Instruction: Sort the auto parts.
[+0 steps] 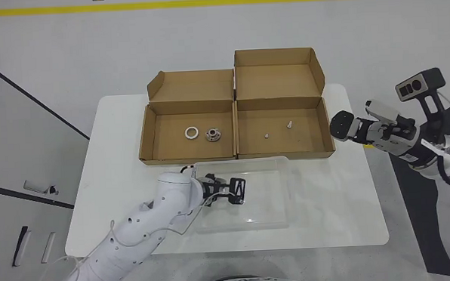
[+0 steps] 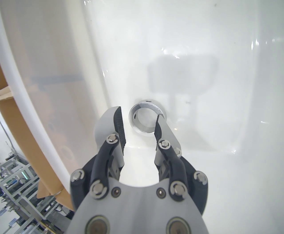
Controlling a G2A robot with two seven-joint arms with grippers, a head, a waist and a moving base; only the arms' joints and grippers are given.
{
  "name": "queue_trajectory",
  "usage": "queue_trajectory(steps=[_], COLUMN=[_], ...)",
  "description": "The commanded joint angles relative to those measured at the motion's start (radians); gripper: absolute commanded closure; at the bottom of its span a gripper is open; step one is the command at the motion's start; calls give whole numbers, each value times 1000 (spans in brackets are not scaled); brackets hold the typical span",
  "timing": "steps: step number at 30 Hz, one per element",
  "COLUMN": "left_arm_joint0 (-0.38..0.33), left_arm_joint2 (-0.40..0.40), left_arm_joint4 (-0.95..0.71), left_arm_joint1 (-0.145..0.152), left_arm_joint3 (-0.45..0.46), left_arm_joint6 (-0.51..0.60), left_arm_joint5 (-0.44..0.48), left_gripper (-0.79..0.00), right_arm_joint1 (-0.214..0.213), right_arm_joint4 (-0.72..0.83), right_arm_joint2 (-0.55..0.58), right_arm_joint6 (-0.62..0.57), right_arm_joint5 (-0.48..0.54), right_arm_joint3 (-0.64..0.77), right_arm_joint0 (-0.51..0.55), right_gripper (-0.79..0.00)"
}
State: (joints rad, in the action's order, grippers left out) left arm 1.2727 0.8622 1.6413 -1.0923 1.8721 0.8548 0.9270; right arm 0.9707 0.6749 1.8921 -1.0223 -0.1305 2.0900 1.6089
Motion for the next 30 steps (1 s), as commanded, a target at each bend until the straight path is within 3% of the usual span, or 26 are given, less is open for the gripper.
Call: queue_trajectory(steps=[1, 9, 22, 30], left_arm_joint0=[1, -16, -96, -141], left_arm_joint2=[1, -6, -62, -87], left_arm_joint4=[-7, -15, -24, -70], left_arm_joint1=[1, 0, -16, -9], left_arm_joint3=[2, 3, -84, -101], left_arm_joint6=[8, 19, 3, 4], left_arm_joint5=[8, 12, 36, 34], left_gripper=[-369, -360, -348, -342], right_arm_joint1=[0, 0, 0, 0], right_arm_joint4=[0, 0, 0, 0], right_arm_joint2=[0, 0, 0, 0], right_arm_joint6=[0, 0, 0, 0], right_arm_joint5=[0, 0, 0, 0], right_arm_joint3=[0, 0, 0, 0], right_arm_joint0=[0, 0, 0, 0], right_gripper=[-785, -785, -785, -785])
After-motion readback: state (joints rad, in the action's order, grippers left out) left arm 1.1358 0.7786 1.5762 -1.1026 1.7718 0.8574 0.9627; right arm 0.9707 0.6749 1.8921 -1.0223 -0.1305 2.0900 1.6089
